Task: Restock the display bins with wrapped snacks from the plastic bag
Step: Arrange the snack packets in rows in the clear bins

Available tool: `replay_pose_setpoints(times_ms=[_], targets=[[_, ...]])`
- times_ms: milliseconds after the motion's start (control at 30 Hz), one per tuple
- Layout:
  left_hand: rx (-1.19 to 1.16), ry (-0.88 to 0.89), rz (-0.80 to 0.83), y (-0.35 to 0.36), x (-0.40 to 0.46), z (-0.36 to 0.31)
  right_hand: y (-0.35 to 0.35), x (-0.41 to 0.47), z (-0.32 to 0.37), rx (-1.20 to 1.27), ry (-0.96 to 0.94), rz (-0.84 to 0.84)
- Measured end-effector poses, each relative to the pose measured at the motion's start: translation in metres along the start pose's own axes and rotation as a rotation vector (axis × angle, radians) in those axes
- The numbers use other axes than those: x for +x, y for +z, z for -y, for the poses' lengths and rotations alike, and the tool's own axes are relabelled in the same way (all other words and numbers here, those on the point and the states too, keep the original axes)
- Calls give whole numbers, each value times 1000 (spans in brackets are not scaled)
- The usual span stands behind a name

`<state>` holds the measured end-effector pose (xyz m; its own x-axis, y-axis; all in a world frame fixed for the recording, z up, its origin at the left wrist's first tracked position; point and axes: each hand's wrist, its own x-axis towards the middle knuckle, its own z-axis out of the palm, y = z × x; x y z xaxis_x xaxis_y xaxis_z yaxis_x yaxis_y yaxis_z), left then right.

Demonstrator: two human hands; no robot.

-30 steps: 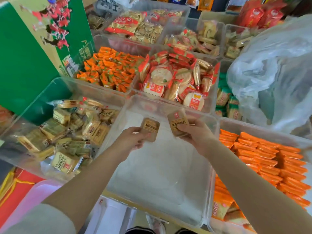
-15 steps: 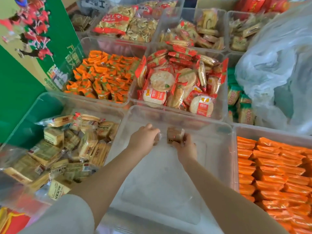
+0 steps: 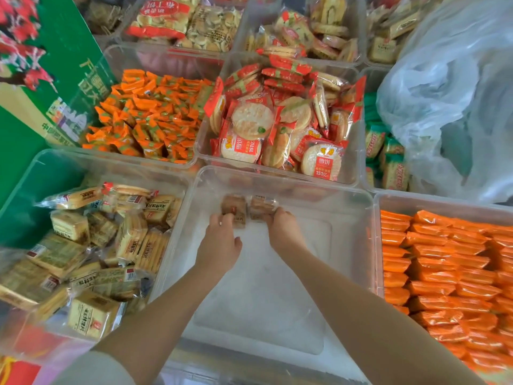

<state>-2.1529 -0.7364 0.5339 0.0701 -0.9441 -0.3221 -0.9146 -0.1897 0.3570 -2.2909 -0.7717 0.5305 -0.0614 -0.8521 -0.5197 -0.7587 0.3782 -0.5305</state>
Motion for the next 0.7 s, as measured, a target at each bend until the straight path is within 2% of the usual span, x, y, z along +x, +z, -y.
replay_pose_setpoints(times_ms=[67, 167, 267, 400, 533, 700], targets=[[35, -23, 48, -1, -1, -2, -11, -6, 3, -116, -7, 36], [98, 31, 31, -10, -9, -16, -42, -24, -5, -276, -92, 11], [37, 210, 55, -22, -21, -46, -88, -49, -17, -21, -238, -42], [-95, 437, 27, -30, -41, -109, -167, -76, -47, 291, -376, -221], [-169, 603, 20, -26, -61, -186, -229, -79, -115, 422, -288, -412], [-229, 691, 41, 2, -77, -280, -283, -84, -224, 440, -64, -583]])
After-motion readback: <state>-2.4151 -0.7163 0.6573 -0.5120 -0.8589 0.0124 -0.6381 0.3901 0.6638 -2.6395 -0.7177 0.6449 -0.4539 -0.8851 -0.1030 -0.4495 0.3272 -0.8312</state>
